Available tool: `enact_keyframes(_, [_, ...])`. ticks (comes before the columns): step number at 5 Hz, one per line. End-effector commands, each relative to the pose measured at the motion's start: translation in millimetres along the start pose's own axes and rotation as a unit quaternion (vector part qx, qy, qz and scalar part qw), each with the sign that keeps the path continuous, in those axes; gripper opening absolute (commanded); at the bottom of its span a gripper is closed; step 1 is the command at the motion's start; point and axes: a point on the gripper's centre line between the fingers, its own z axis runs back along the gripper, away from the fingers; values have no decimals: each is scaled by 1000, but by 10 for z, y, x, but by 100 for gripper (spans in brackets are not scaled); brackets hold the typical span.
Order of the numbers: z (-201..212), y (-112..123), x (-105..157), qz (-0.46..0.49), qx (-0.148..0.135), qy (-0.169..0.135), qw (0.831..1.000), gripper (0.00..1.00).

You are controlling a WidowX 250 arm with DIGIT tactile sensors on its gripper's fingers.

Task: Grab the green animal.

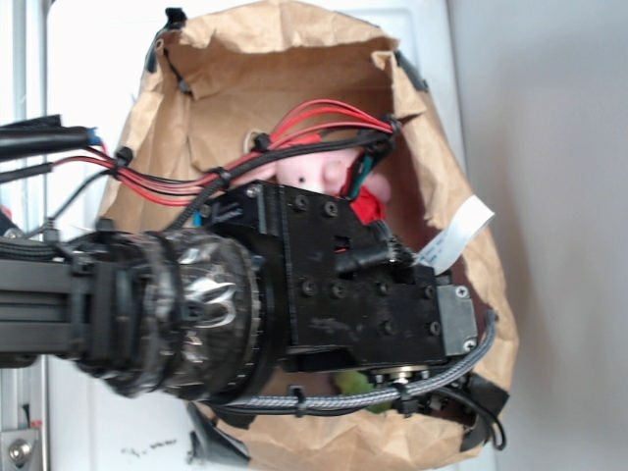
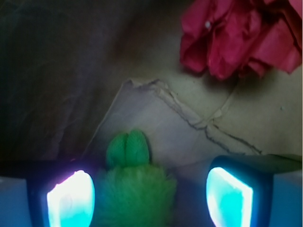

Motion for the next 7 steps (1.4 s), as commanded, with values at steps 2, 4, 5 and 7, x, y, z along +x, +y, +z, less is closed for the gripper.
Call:
enact_keyframes(2, [-468,64,-321,-12,73,2,997,100])
enact_keyframes(4, [-122,-404,374,-34,-5,18,999,0])
enact_keyframes(5, [267,-270,539,-55,-57,34,996,0])
enact_keyframes(7, [944,312,397,-94,-132,10,987,0])
